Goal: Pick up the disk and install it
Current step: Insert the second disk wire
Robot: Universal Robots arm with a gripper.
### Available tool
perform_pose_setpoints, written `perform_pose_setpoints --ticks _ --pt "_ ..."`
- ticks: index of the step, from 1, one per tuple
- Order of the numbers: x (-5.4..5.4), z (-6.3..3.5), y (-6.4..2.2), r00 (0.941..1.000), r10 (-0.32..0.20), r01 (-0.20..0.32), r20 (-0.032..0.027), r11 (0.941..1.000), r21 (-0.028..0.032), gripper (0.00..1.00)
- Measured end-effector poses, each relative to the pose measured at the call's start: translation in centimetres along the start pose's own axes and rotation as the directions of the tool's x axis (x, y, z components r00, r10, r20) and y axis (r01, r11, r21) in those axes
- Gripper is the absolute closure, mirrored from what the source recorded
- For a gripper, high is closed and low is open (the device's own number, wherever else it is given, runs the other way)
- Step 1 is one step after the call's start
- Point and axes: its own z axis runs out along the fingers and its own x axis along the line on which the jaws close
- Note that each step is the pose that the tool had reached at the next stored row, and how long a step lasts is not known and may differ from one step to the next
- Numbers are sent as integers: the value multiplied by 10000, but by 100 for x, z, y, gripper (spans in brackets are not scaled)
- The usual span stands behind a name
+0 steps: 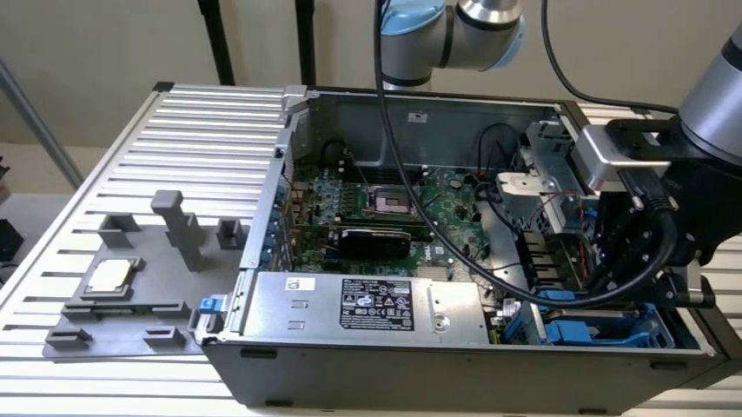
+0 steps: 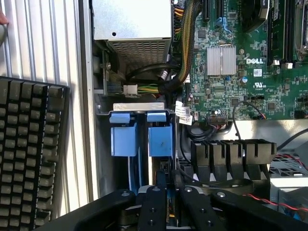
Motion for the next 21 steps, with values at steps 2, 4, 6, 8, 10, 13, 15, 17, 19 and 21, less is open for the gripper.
perform_pose_setpoints --ticks 2,4,6,8,10,13,15,17,19,21 --pt "-8 -4 1 10000 -2 2 -3 10000 0 84" --pt "-15 -4 2 10000 -2 2 1 10000 0 84" --pt "-23 -6 3 10000 -3 3 0 10000 0 84" --pt "-31 5 4 10000 -4 4 27 10000 0 84" --pt "-38 -5 4 10000 -5 5 9 10000 0 84" --pt "-38 -8 5 10000 -5 5 4 10000 0 84" --pt "-37 -4 5 10000 -4 4 14 10000 -1 84" --pt "-32 8 5 10000 -5 5 25 10000 -1 84" --pt "-27 25 6 10000 -5 5 42 10000 -3 84" --pt "-21 34 5 10000 -4 4 54 10000 -4 84"
